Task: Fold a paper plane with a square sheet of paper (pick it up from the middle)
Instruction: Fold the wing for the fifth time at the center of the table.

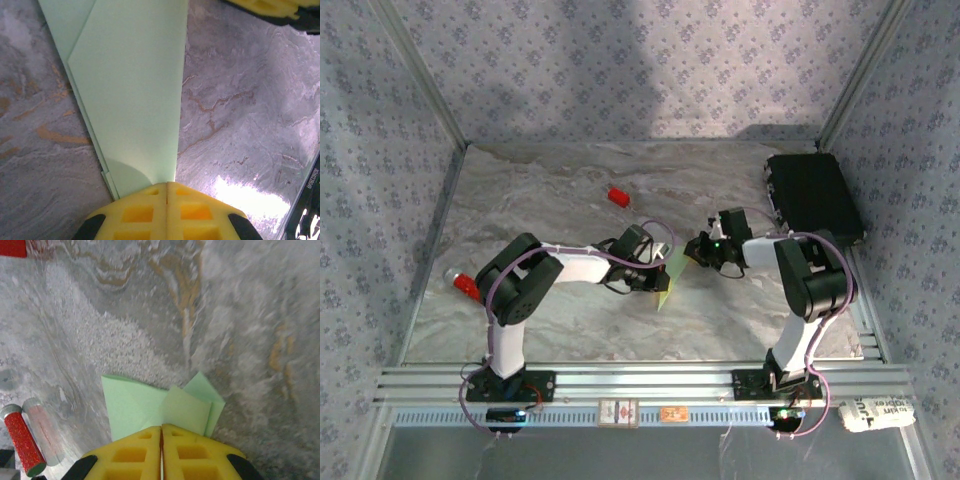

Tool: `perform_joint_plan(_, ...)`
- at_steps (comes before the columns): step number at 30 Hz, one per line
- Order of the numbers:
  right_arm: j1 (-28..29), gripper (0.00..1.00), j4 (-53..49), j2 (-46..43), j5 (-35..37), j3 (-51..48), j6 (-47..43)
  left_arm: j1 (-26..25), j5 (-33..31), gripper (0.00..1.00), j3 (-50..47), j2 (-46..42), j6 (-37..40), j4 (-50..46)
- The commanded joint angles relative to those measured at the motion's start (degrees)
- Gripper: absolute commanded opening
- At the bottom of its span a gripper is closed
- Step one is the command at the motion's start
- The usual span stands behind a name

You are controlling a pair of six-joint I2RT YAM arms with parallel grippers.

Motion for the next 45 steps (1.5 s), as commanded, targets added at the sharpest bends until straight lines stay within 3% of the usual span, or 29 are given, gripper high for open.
perform_joint_plan(1,-2.1,0.11,-2.0,1.6,5.2,1.7,0.4,-0.2,-1.8,0.0,-3.4,2.6,0.0,-8.9)
perform_joint_plan(13,-5.0,0.11,-4.7,1.7,7.5,4.5,0.5,-0.2,-1.3,0.0,-3.3,2.8,0.0,-8.8)
perform_joint_plan(21,-5.3,0.13,-7.8,-7.1,5.9,5.5,-2.2,-0.1,-1.1,0.0,-3.2,2.9,0.1,-8.7)
perform_joint_plan(27,0.1,0.11,-4.7,-11.0,0.8,1.3,-1.3,-0.1,-1.0,0.0,-2.8,2.7,-0.1,-8.6)
perform_joint_plan(37,9.6,0.07,0.3,-9.7,2.8,-5.8,4.3,-0.2,-0.8,0.0,-1.4,2.4,0.0,-9.0)
perform_joint_plan(45,10.6,0.04,-2.4,-5.1,8.2,-8.6,3.7,-0.2,1.2,0.0,0.4,0.9,0.2,-10.8)
